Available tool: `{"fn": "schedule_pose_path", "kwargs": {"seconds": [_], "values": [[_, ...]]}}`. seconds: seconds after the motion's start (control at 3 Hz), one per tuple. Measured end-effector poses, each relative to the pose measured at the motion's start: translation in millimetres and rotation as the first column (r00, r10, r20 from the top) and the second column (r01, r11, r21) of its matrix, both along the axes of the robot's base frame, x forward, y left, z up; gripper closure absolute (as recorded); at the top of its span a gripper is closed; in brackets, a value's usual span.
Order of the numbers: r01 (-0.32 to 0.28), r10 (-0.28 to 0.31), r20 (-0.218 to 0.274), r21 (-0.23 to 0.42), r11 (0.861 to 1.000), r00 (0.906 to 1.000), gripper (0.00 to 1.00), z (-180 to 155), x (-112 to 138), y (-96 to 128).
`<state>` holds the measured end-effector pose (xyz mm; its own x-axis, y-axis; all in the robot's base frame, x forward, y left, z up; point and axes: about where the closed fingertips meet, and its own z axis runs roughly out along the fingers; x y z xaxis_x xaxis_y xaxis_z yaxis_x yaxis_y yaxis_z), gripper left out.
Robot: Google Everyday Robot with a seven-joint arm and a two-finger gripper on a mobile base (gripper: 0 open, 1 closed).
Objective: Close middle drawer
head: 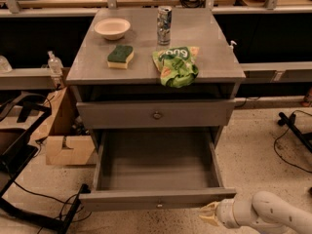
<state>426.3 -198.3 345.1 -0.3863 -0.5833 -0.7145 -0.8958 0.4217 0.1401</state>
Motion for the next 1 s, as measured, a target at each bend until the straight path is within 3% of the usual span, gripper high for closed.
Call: {"fn": "schedule_pose_path", "kwargs": {"seconds": [0.33,0.67,1.0], "values": [[-0.021,0.021,0.041,-0.003,1.0,0.9989,1.0,12.3,39.7,11.5],[-0.021,0.021,0.041,-0.003,1.0,0.9989,1.0,12.3,36.7,11.1],[-0.041,0.04,0.067,0.008,0.999,0.997,1.0,15.1,77.3,27.5]]}}
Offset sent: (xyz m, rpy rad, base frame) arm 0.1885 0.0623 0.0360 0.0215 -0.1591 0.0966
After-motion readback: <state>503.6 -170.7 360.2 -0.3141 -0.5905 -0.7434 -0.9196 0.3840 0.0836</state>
